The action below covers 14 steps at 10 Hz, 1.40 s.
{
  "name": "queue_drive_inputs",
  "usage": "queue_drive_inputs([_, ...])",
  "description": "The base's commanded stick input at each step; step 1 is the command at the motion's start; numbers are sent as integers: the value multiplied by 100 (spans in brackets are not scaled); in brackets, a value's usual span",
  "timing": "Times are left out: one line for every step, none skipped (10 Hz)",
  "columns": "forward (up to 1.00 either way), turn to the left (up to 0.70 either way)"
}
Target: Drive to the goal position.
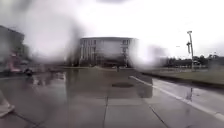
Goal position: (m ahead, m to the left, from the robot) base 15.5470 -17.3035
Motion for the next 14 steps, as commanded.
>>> queue_drive_inputs([70, 0])
queue_drive_inputs([70, 0])
queue_drive_inputs([70, 0])
queue_drive_inputs([70, 0])
queue_drive_inputs([70, 0])
queue_drive_inputs([70, 0])
queue_drive_inputs([70, 0])
queue_drive_inputs([70, 0])
queue_drive_inputs([70, 0])
queue_drive_inputs([70, 0])
queue_drive_inputs([70, 0])
queue_drive_inputs([70, 0])
queue_drive_inputs([70, 0])
queue_drive_inputs([70, 0])
